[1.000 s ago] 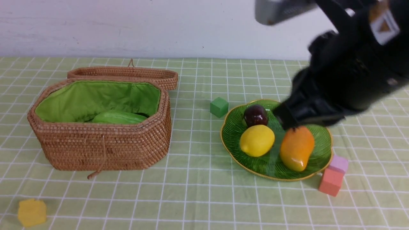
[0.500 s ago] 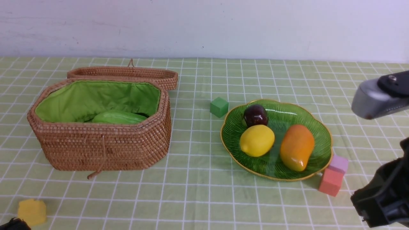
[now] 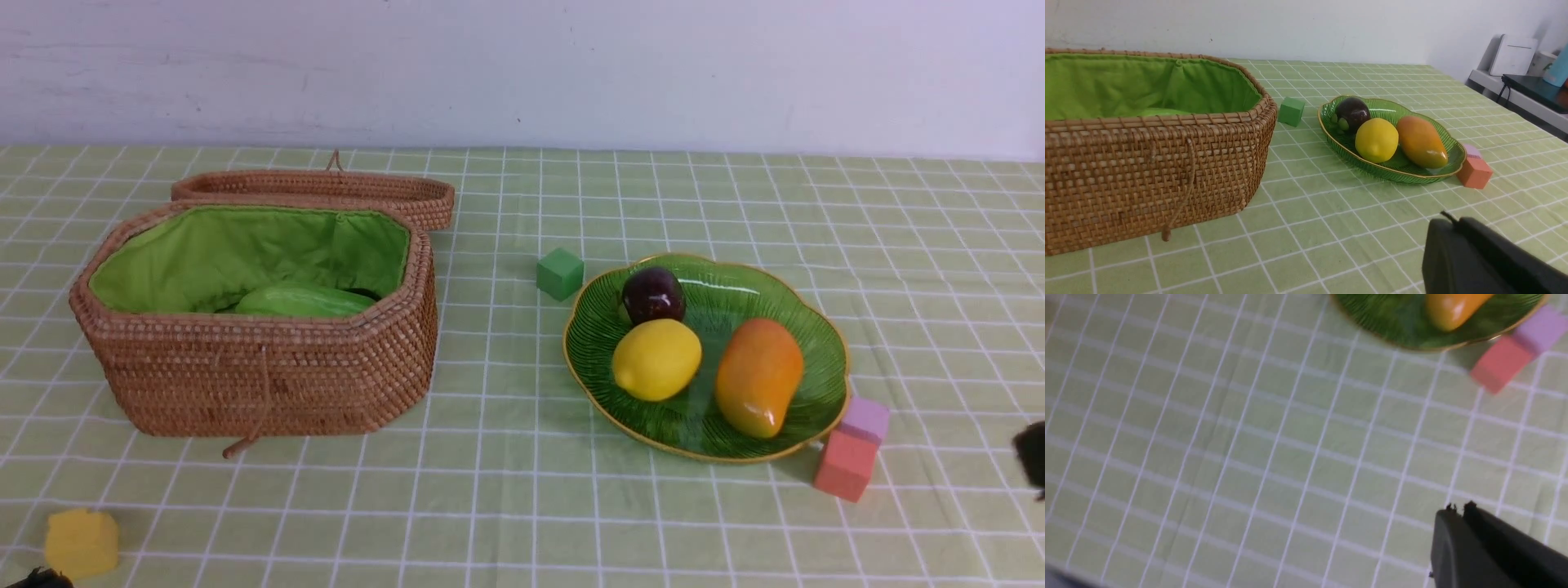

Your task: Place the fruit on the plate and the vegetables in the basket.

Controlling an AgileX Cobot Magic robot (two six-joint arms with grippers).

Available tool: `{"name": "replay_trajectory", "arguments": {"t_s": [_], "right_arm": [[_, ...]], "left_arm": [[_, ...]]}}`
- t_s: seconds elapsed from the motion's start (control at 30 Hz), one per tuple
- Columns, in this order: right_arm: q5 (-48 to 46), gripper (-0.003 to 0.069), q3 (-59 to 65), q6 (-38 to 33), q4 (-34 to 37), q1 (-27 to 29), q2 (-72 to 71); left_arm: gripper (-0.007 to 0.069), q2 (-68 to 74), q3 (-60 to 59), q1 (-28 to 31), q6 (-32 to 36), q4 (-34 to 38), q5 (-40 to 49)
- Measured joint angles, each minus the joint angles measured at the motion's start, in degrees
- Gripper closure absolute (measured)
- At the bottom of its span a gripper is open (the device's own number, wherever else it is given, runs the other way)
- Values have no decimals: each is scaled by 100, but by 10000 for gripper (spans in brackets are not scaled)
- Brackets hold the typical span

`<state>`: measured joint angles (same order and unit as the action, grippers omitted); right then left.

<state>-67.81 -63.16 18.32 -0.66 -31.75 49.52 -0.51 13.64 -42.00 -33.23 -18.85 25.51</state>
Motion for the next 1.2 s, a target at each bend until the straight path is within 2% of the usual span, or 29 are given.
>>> {"name": "replay_trajectory", "arguments": {"t_s": [0.07, 0.17, 0.23, 0.33, 0.4, 0.6, 1.2], "right_arm": [[830, 625, 555, -379, -11, 666, -605], [1714, 625, 1364, -799, 160, 1294, -1270], [2853, 625, 2766, -1236, 438, 2049, -2283], [3907, 625, 4445, -1425, 583, 2723, -3291], [4415, 624, 5262, -1450, 582, 2924, -3902], [4798, 624, 6444, -1480, 486, 3018, -4984], [4673, 613, 6445, -1480, 397, 3035, -5009]], "left_arm": [[638, 0, 0, 0, 0, 0, 0], [638, 0, 0, 0, 0, 0, 0], [638, 0, 0, 0, 0, 0, 0], [638, 0, 0, 0, 5, 0, 0], [638, 0, 0, 0, 5, 0, 0], [638, 0, 0, 0, 5, -5, 2], [637, 0, 0, 0, 5, -5, 2]]}}
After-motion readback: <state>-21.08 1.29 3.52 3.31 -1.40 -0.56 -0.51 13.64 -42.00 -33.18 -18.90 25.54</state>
